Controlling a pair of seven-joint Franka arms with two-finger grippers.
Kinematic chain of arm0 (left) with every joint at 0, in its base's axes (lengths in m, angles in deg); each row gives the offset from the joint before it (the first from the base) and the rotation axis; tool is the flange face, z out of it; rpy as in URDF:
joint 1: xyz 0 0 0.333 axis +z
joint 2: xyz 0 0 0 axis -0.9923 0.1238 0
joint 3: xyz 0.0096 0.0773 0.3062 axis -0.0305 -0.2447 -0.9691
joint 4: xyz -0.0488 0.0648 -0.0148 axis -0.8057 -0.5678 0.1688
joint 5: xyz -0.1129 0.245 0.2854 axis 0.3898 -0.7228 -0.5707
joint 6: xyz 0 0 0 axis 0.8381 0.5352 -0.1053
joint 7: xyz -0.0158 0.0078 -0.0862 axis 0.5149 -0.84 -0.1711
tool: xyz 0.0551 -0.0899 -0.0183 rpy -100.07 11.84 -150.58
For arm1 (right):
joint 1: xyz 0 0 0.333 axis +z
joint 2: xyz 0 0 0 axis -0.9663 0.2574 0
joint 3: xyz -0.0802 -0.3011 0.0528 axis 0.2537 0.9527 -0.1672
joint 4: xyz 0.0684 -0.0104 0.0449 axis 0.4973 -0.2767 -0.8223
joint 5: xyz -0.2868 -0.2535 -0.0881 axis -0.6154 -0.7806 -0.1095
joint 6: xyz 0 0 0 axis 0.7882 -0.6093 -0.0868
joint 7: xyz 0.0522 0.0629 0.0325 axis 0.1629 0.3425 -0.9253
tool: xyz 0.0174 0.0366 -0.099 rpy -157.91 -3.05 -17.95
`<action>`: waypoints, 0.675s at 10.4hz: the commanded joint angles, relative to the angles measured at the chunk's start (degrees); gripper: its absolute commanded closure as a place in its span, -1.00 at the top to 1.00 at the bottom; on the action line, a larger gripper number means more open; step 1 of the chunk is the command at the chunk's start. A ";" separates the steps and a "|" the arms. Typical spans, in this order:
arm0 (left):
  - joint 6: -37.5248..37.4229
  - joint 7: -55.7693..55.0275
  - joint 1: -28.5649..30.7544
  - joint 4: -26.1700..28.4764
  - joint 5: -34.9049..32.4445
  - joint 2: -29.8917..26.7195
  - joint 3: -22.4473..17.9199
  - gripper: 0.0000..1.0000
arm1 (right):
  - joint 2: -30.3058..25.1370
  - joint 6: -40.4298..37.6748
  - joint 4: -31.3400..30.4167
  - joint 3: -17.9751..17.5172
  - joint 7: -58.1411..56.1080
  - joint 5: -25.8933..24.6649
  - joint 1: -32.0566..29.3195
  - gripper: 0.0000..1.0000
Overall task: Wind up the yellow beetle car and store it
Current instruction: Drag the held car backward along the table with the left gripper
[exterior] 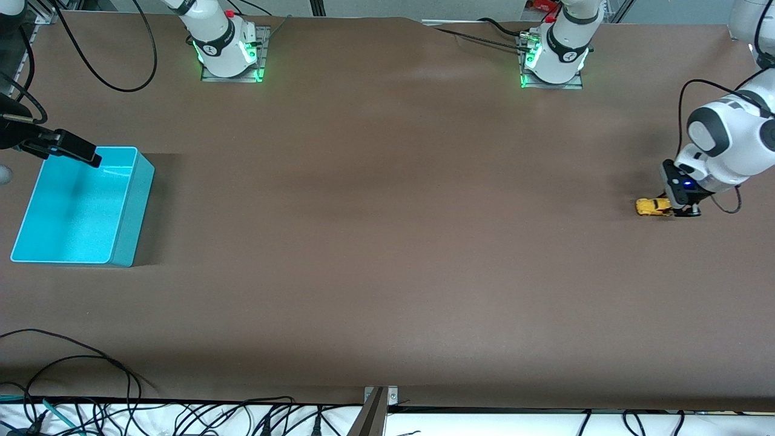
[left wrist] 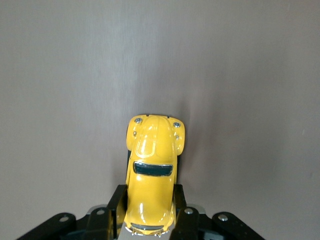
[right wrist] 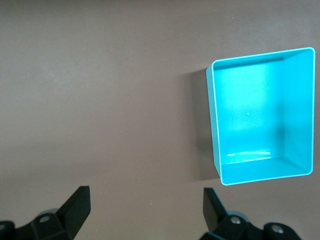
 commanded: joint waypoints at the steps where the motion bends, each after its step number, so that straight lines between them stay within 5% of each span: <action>1: 0.26 5.66 2.45 -0.82 -0.77 8.19 -2.92 -1.00 | -0.14 -0.80 0.78 0.04 -0.27 -0.62 -0.09 1.00; 5: 0.26 8.58 3.77 -2.84 -0.43 8.99 -3.72 -1.00 | -0.14 -0.80 0.87 -0.05 -0.10 -0.62 -0.09 1.00; 6: 0.26 8.14 3.68 -2.85 -0.34 8.81 -3.64 -0.46 | -0.14 -0.80 0.87 -0.05 -0.10 -0.62 -0.09 1.00; 7: 0.09 8.14 3.68 -3.46 -0.25 8.46 -3.64 0.99 | -0.14 -0.80 0.78 -0.05 -0.10 -0.62 -0.09 1.00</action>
